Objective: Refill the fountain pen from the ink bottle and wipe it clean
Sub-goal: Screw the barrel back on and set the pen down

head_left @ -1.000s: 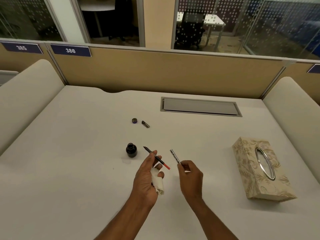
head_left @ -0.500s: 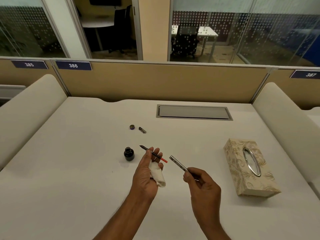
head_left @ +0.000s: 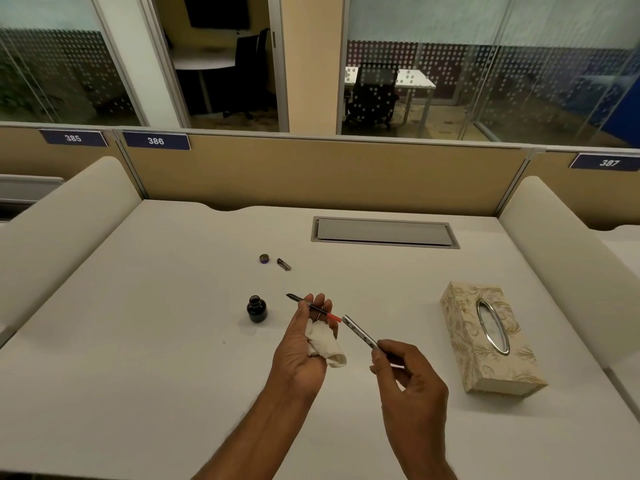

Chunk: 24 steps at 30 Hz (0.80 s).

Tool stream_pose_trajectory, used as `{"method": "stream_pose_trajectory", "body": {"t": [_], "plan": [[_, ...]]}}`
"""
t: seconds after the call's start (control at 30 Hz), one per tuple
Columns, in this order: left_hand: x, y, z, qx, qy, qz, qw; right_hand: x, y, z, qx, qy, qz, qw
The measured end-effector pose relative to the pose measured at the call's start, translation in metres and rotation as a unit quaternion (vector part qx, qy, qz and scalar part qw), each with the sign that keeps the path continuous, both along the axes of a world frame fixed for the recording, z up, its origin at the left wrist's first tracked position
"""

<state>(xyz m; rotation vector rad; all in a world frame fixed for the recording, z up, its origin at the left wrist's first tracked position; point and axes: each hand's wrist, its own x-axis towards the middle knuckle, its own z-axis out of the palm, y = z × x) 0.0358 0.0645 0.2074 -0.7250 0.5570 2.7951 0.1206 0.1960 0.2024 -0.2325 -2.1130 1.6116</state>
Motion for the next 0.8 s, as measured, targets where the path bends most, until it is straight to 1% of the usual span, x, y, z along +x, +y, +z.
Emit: {"method": "stream_pose_trajectory", "body": {"t": [0.13,0.27,0.47,0.8], "plan": [[0.001,0.001,0.001,0.011,0.014,0.005,1.000,0.004,0.003,0.007,0.016,0.014,0.004,1.000],[0.003,0.004,0.000,0.004,0.027,0.005,1.000,0.003,0.003,0.011,0.055,0.029,0.019,0.998],[0.008,0.008,-0.002,0.009,0.035,0.003,0.999,0.004,0.000,0.013,0.080,0.041,0.027,0.996],[0.008,0.001,0.001,0.044,0.044,0.008,0.998,0.010,0.007,0.018,0.091,0.062,-0.003,0.994]]}}
